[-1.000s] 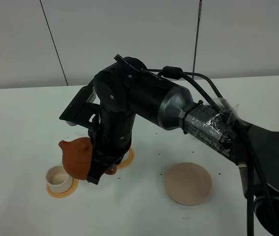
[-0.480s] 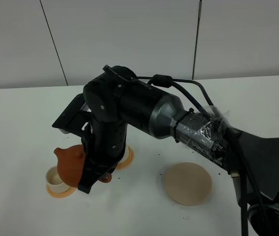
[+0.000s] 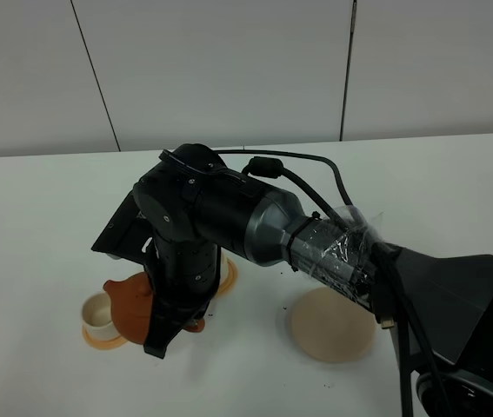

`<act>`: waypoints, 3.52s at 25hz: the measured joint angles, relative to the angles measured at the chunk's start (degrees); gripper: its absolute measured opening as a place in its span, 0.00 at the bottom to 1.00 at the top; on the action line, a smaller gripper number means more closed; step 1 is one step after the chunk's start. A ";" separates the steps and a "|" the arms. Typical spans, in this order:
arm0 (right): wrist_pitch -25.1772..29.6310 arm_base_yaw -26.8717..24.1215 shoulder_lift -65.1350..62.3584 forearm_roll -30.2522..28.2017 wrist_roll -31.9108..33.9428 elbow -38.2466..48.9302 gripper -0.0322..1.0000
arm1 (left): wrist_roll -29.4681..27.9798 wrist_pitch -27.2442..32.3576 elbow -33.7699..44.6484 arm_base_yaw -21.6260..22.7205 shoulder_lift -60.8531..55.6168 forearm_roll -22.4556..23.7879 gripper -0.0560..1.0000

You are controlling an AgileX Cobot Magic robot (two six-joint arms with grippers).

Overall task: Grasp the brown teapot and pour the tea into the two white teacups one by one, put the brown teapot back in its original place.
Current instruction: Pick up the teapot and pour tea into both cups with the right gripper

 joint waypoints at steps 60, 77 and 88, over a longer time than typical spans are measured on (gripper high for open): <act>-0.13 6.45 4.47 -29.21 -5.98 -3.88 0.12 | 0.05 0.00 0.00 0.00 0.00 0.01 0.26; -2.27 7.02 4.47 -32.32 -4.84 -3.88 0.12 | 0.05 0.00 0.00 0.00 0.00 0.06 0.27; -4.22 7.68 4.47 -36.28 -3.69 -3.88 0.12 | 0.05 0.00 0.00 0.00 0.00 0.06 0.27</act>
